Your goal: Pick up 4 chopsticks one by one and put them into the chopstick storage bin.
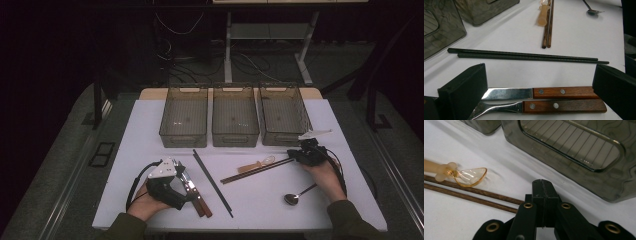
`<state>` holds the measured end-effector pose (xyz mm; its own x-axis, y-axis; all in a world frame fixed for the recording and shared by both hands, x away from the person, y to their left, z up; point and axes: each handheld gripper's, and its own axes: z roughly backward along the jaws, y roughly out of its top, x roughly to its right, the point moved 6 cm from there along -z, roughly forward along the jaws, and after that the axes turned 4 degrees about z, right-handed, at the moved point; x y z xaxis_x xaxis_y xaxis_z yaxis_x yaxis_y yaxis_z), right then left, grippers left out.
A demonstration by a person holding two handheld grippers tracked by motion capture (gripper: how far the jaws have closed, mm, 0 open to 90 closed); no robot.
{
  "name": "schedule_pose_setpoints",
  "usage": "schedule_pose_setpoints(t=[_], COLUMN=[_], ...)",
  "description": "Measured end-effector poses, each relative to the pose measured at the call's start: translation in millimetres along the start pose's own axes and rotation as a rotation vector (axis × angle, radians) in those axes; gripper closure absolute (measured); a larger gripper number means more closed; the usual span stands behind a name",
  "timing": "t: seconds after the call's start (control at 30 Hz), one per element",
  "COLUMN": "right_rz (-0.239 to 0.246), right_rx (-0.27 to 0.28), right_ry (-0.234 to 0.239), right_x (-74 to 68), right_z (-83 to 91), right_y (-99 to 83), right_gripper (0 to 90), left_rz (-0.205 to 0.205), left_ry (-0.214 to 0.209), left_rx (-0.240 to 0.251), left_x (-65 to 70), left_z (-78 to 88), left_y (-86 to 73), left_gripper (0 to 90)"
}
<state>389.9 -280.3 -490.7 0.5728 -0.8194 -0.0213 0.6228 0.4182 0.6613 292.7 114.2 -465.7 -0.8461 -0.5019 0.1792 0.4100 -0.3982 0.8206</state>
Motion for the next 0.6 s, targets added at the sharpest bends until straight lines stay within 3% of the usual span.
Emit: schedule_pose_setpoints(t=[0.6], right_rz=[0.023], right_rx=[-0.020], right_ry=[0.010], right_x=[-2.0], right_z=[0.8], right_y=[-3.1], right_gripper=[89.8], left_rz=[-0.002], left_ry=[-0.004], left_rx=[-0.007], left_x=[0.6], left_z=[0.1], left_y=[-0.5], left_gripper=[0.0])
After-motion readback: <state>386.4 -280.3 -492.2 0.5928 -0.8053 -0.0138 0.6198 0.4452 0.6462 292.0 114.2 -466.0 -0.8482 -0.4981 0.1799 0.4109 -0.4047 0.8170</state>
